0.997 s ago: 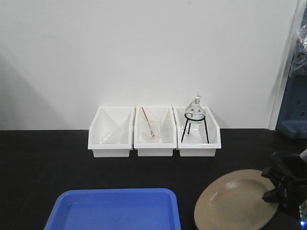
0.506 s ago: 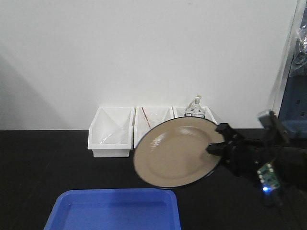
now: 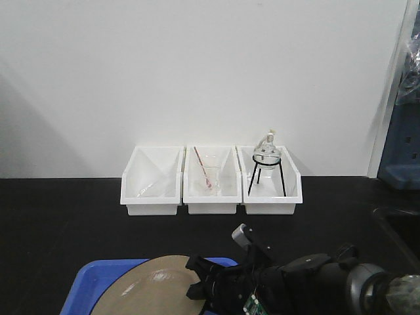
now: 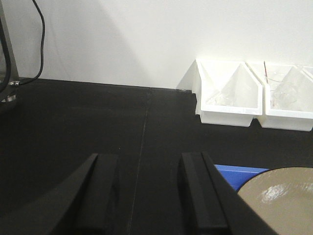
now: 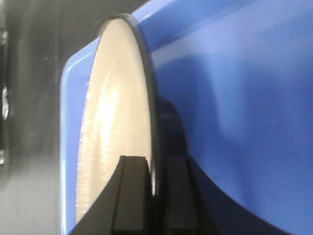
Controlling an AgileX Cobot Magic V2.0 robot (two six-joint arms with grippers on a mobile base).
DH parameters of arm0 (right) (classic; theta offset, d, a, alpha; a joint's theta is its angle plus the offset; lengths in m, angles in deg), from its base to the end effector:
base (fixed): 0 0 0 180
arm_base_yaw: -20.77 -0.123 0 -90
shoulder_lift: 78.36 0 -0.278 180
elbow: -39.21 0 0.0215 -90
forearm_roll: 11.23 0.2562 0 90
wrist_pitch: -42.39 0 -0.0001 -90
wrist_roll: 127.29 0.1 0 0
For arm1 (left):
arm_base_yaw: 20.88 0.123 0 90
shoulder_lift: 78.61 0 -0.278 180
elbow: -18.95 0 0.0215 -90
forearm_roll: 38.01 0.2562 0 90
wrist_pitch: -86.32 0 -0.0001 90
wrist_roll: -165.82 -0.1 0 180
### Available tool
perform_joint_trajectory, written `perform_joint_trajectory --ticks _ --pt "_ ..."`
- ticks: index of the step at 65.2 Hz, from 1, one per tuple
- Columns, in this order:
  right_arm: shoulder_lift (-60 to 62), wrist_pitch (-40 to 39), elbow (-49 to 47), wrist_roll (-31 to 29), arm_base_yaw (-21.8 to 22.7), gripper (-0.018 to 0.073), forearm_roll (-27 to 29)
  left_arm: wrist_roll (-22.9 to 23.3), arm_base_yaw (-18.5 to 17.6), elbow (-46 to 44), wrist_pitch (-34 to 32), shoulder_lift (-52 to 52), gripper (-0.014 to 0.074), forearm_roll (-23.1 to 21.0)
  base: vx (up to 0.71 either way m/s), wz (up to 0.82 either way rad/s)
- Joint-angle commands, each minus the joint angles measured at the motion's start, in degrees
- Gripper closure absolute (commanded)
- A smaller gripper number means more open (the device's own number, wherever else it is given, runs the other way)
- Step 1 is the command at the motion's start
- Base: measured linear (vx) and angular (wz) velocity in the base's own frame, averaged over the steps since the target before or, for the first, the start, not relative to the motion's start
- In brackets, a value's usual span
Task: Place disk in tray to left cabinet
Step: 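Lift the beige plate and lower it into the blue tray, then open the right gripper and withdraw it from the plate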
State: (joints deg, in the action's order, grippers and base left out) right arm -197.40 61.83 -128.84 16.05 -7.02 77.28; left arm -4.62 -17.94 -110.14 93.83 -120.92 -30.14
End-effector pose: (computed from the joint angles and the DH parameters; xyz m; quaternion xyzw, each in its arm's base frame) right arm 0.3498 0.2221 0.1517 0.1188 0.8935 0.3772 0.2126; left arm 0.1494 0.0095 0.2986 -0.0372 0.7688 0.0135 0.6382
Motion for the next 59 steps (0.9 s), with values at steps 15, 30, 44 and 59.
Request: perform_joint_trajectory --ticks 15,30,44,59 --pt "0.12 2.33 -2.17 -5.04 0.34 0.0439 -1.67 0.63 0.08 -1.78 -4.96 -0.21 0.0174 0.02 0.0 0.0" --pt "0.86 -1.4 -2.17 -6.17 0.53 0.0164 -9.37 0.63 0.08 -1.78 -4.96 -0.21 0.0174 0.02 0.0 0.0" --pt "3.09 -2.6 -2.17 -7.62 2.46 0.0039 -14.93 0.63 0.08 -1.78 -4.96 -0.21 0.0174 0.02 0.0 0.0" --pt "7.57 2.95 -2.23 -5.83 7.66 0.004 -23.81 0.63 0.08 -1.83 -4.69 -0.21 0.0174 0.02 0.0 0.0"
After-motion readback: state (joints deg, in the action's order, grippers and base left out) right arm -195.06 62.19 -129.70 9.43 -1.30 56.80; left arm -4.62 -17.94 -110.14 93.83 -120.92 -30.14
